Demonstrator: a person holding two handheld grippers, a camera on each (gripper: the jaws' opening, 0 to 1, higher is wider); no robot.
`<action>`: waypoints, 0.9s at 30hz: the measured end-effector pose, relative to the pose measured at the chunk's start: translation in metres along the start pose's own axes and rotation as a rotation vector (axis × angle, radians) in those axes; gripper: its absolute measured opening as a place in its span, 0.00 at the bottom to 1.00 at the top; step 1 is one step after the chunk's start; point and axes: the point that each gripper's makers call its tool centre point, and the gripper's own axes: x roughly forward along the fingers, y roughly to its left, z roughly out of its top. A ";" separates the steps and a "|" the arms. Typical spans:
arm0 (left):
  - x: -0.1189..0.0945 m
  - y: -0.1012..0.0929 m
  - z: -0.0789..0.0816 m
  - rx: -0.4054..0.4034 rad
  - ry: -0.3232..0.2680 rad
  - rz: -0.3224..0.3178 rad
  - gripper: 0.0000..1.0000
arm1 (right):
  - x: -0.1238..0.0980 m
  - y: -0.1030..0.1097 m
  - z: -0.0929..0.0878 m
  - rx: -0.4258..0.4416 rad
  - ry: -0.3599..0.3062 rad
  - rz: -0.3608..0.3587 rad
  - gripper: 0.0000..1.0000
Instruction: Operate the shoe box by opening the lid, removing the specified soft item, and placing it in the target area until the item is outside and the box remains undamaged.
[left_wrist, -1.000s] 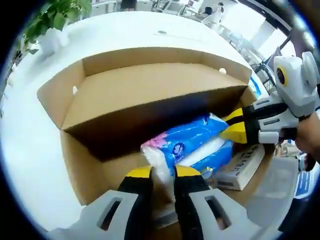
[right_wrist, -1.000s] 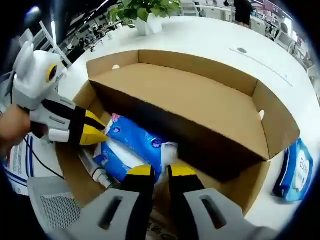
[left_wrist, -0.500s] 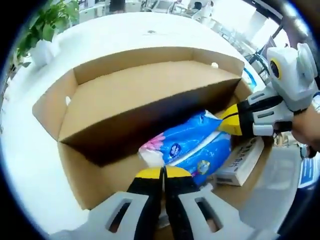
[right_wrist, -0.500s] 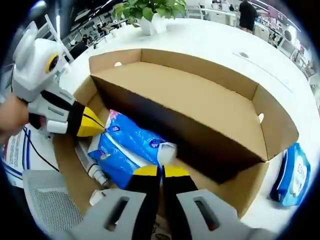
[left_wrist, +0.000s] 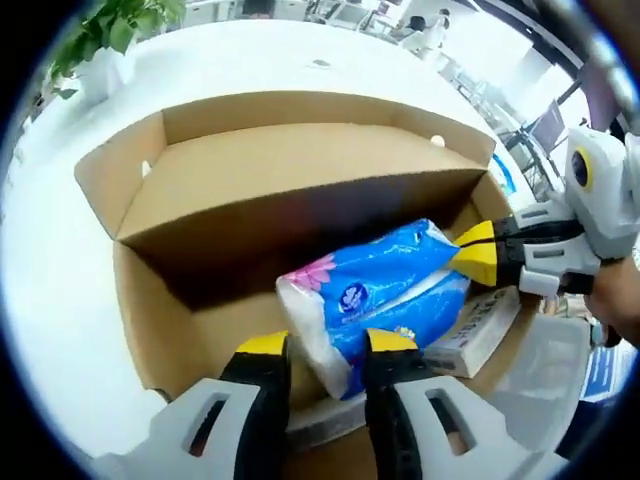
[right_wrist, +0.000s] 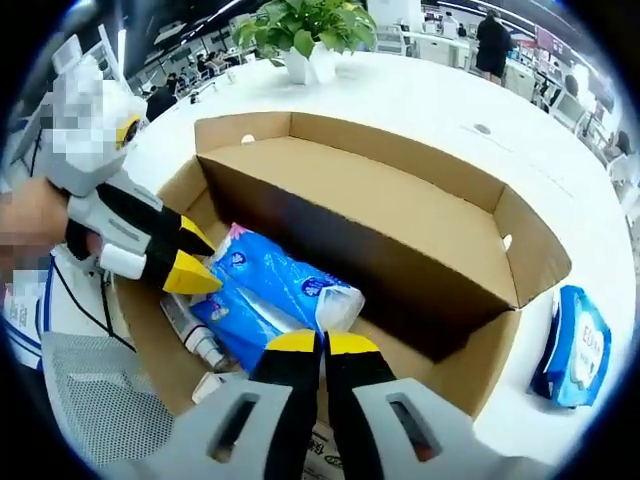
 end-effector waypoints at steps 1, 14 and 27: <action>0.000 0.000 0.004 -0.024 -0.024 0.002 0.26 | 0.000 0.000 -0.001 -0.015 0.002 -0.008 0.00; 0.002 0.002 0.019 -0.061 -0.058 -0.002 0.23 | 0.002 -0.007 0.004 -0.041 -0.033 -0.011 0.06; 0.005 0.001 0.014 0.097 0.003 0.052 0.00 | 0.009 -0.007 -0.003 -0.056 0.005 -0.022 0.00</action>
